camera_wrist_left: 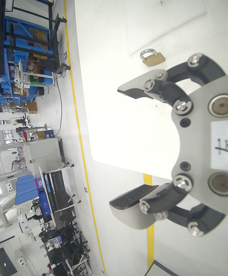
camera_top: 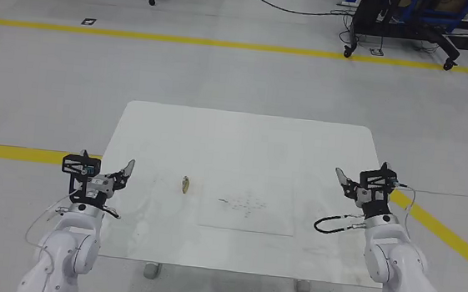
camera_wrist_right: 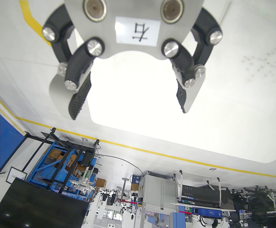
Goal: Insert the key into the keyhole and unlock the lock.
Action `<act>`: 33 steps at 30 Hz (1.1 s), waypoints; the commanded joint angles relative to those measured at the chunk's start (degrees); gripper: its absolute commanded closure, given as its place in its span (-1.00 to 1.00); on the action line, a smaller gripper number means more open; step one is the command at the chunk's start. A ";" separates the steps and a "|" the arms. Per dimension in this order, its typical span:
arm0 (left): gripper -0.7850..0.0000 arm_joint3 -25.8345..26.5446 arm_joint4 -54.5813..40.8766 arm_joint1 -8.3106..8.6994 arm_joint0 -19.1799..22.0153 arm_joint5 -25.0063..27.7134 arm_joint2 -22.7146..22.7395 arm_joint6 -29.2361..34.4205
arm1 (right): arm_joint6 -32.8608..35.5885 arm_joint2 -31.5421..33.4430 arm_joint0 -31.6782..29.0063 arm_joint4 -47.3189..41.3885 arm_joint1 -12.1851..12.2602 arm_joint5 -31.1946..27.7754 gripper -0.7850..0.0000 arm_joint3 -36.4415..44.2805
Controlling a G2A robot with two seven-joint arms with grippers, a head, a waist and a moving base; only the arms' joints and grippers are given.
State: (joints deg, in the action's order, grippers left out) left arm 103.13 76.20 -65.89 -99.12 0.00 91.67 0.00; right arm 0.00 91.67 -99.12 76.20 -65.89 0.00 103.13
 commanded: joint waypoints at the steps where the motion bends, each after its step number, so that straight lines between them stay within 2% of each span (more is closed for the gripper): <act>1: -1.00 0.00 0.00 0.00 0.00 0.00 0.00 0.00 | 0.00 0.00 0.00 0.00 0.00 0.00 -1.00 0.00; 7: -1.00 0.00 0.00 0.00 0.00 0.00 0.00 0.00 | -0.04 -0.04 0.10 -0.24 0.00 -0.41 -1.00 0.10; 12: -1.00 0.00 0.00 0.00 0.00 0.00 0.00 0.00 | 2.91 -0.23 2.74 -1.39 0.25 -7.54 -1.00 0.18; 18: -1.00 0.00 0.00 0.00 0.00 0.00 0.00 0.00 | 7.79 -8.11 5.86 1.79 -0.02 -14.69 -1.00 -1.17; 33: -1.00 0.00 0.00 0.00 0.00 0.00 0.00 0.00 | 8.22 -8.82 6.43 2.24 -0.11 -14.30 -1.00 -1.68</act>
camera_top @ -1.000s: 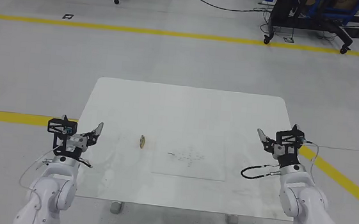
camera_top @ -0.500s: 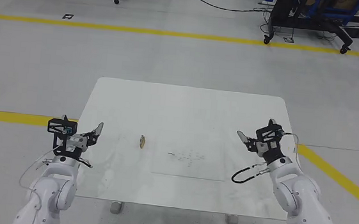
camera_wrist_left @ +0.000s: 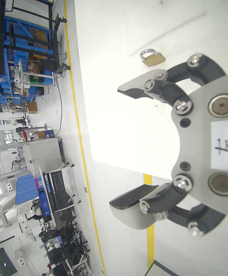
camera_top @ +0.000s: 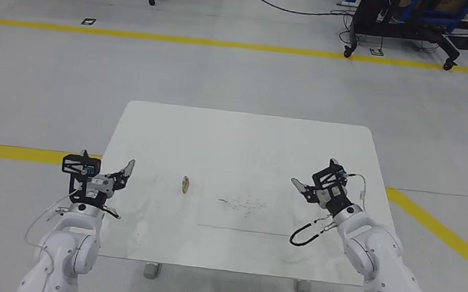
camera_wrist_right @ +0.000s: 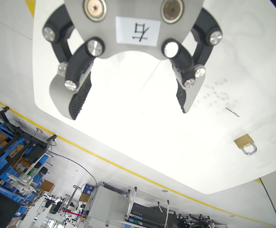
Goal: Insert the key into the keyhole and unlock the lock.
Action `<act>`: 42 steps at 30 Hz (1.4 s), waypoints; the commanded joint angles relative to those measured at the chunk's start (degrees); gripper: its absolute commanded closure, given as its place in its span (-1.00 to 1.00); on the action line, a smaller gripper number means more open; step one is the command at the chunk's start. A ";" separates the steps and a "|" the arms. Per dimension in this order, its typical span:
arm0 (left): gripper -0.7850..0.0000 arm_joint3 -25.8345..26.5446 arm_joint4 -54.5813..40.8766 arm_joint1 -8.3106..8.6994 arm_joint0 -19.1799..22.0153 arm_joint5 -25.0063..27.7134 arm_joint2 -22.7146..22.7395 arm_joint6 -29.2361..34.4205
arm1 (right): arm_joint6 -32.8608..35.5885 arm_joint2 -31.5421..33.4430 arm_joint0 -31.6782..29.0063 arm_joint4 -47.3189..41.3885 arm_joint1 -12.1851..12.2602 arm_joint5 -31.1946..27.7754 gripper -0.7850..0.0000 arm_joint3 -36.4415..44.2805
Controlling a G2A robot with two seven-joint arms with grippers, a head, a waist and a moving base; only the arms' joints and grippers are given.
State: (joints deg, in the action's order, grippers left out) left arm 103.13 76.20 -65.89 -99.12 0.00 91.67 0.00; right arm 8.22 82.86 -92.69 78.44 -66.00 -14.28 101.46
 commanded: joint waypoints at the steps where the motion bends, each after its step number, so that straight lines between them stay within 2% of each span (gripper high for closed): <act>1: -1.00 0.00 0.00 0.00 0.00 0.00 0.00 0.00 | 0.00 0.00 0.00 0.00 0.00 -0.02 -1.00 0.00; 4: -1.00 0.00 0.00 0.00 0.00 0.00 0.00 0.00 | 1.17 -1.63 1.45 0.77 -0.01 -2.78 -1.00 -0.40; 11: -1.00 0.00 0.00 0.00 0.00 0.00 0.00 0.00 | 4.59 -11.89 12.43 1.42 -0.90 -15.12 -1.00 -8.32; 15: -1.00 0.00 0.00 0.00 0.00 0.00 0.00 0.00 | 4.42 -17.22 17.48 0.70 -1.73 -19.88 -1.00 -12.75; 22: -1.00 0.00 0.00 0.00 0.00 0.00 0.00 0.00 | 4.45 -24.18 24.84 -2.62 -2.79 -33.35 -1.00 -19.78; 25: -1.00 0.00 0.00 0.00 0.00 0.00 0.00 0.00 | 4.71 -26.80 27.36 -3.75 -3.30 -37.17 -1.00 -22.24; 30: -1.00 0.00 0.00 0.00 0.00 0.00 0.00 0.00 | 4.89 -30.38 30.84 -6.52 -4.28 -40.50 -1.00 -26.44; 40: -1.00 0.00 0.00 0.00 0.00 0.00 0.00 0.00 | 7.92 -37.65 36.32 -7.90 -6.89 -38.25 -1.00 -33.58; 42: -1.00 0.00 0.00 0.00 0.00 0.00 0.00 0.00 | 7.97 -38.59 37.14 -7.96 -7.32 -37.69 -0.83 -34.84</act>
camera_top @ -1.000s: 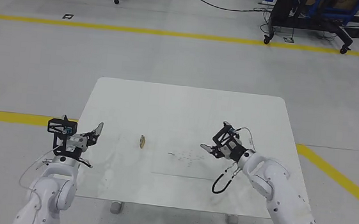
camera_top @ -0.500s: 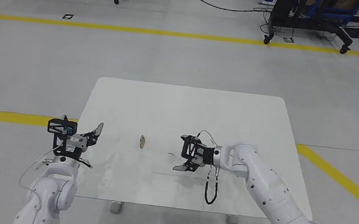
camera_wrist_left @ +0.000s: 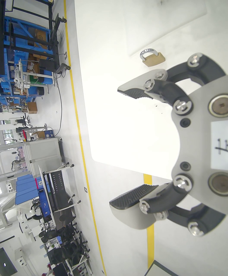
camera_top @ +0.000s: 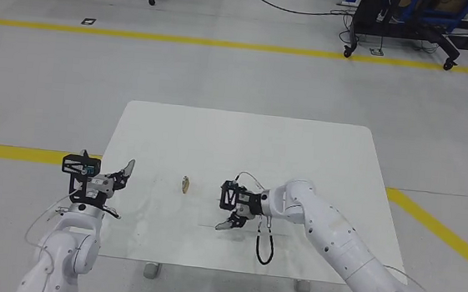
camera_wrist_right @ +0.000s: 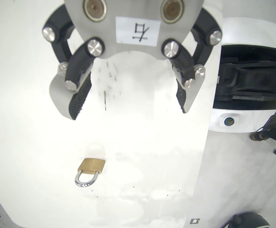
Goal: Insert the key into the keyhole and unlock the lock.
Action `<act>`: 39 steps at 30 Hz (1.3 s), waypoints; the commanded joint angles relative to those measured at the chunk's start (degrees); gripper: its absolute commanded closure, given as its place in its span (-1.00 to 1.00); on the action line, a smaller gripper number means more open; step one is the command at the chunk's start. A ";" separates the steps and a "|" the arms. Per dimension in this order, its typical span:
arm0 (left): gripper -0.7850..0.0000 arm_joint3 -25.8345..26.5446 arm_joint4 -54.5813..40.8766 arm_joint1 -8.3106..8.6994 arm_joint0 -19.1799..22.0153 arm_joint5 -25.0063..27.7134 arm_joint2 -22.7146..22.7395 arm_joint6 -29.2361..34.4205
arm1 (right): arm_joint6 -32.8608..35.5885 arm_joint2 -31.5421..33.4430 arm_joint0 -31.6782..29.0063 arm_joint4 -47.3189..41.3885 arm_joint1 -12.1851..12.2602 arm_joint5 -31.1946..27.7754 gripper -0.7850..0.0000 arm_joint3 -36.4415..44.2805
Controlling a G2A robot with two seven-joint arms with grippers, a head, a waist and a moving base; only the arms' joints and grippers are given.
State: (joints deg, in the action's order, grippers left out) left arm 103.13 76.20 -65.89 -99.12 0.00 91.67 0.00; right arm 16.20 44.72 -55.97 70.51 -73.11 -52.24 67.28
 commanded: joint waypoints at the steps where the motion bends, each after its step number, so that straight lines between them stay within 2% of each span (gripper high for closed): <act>1: -1.00 0.00 0.00 0.00 0.00 0.00 0.00 0.00 | -0.13 -0.83 0.81 0.01 -0.39 0.45 -0.80 -1.19; 3: -1.00 0.00 0.00 0.00 0.00 0.00 0.00 0.00 | -0.30 -1.45 1.52 0.86 -0.69 1.58 -0.60 -1.92; 7: -1.00 0.00 0.00 0.00 0.00 0.00 0.00 0.00 | -2.57 -2.77 2.39 3.83 -1.12 2.90 -0.38 -2.31; 9: -1.00 0.00 0.00 0.00 0.00 0.00 0.00 0.00 | -3.95 -3.16 3.04 5.70 -1.24 3.47 -0.15 -3.56; 12: -1.00 0.00 0.00 0.00 0.00 0.00 0.00 0.00 | -5.26 -3.91 3.97 8.21 -1.49 4.64 0.03 -5.19; 17: -1.00 0.00 0.00 0.00 0.00 0.00 0.00 0.00 | -6.02 -4.53 5.03 9.46 -1.99 6.60 0.20 -7.61; 18: -1.00 0.00 0.00 0.00 0.00 0.00 0.00 0.00 | -6.47 -4.55 5.16 9.24 -2.08 6.63 0.38 -8.00; 19: -1.00 0.00 0.00 0.00 0.00 0.00 0.00 0.00 | -7.02 -4.61 5.32 9.15 -2.15 6.34 0.93 -8.30; 20: -1.00 0.00 0.00 0.00 0.00 0.00 0.00 0.00 | -7.47 -4.67 5.50 9.30 -2.20 6.12 1.00 -8.60; 29: -1.00 0.00 0.00 0.00 0.00 0.00 0.00 0.00 | -10.52 -5.14 6.40 11.02 -2.42 5.14 1.00 -9.79; 39: -1.00 0.00 0.00 0.00 0.00 0.00 0.00 0.00 | -14.55 -2.14 3.80 13.29 -0.64 5.01 1.00 -3.78</act>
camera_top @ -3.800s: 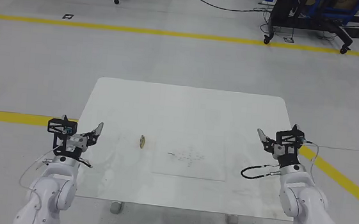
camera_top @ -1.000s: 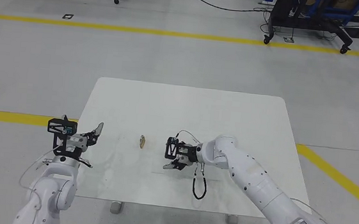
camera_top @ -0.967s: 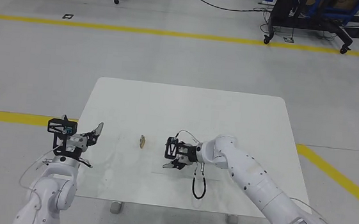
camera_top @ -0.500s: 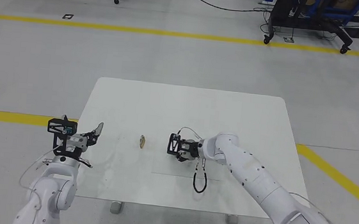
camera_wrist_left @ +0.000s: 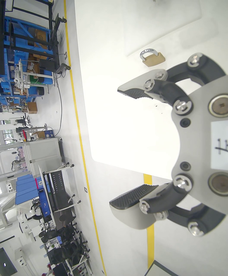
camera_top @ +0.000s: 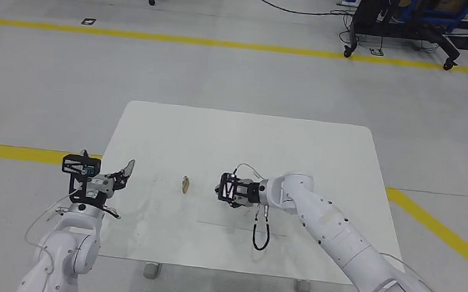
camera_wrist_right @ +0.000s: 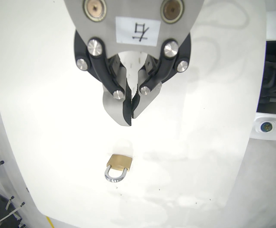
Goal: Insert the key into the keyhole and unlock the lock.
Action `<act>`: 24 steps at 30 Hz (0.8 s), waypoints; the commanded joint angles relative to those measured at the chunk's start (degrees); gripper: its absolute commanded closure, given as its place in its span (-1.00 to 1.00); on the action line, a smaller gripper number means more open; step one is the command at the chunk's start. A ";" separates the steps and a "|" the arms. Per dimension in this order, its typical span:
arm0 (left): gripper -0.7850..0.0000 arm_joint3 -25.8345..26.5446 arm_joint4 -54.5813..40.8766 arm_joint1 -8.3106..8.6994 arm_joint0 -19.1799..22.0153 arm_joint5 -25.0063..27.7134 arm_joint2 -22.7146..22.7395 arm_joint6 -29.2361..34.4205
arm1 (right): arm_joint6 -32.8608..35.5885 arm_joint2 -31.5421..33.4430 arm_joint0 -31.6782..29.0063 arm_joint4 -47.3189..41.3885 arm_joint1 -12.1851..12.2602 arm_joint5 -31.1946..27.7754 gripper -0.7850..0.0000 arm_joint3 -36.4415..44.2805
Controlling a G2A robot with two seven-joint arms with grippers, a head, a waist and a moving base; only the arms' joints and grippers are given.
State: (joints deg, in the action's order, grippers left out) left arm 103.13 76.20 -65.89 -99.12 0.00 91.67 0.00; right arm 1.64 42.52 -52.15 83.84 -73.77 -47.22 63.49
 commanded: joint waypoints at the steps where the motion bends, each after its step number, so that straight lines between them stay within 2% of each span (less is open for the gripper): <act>1: -1.00 0.00 0.00 0.00 0.00 0.00 0.00 0.00 | 0.01 0.06 -0.02 -0.04 0.01 -0.01 1.00 0.01; 8: -1.00 0.00 0.00 0.00 0.00 0.00 0.00 0.00 | -0.24 0.13 -0.19 -0.27 0.01 0.20 1.00 0.12; 11: -1.00 0.00 0.00 0.00 0.00 0.00 0.00 0.00 | -6.88 2.86 -2.01 -4.14 0.63 -0.21 1.00 0.69; 15: -1.00 0.00 0.00 0.00 0.00 0.00 0.00 0.00 | -19.30 7.84 -4.99 -8.74 2.22 -5.63 1.00 0.12; 17: -1.00 0.00 0.00 0.00 0.00 0.00 0.00 0.00 | -23.35 9.72 -6.06 -9.76 2.88 -8.19 1.00 -0.38; 19: -1.00 0.00 0.00 0.00 0.00 0.00 0.00 0.00 | -25.72 11.20 -6.93 -9.51 3.45 -9.33 1.00 -0.35; 24: -1.00 0.00 0.00 0.00 0.00 0.00 0.00 0.00 | -25.76 11.62 -7.15 -8.55 3.66 -8.96 1.00 -0.01</act>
State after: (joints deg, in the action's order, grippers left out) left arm 103.13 76.20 -65.89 -99.12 0.00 91.67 0.00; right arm -24.14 54.17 -59.32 75.38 -70.09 -56.17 63.50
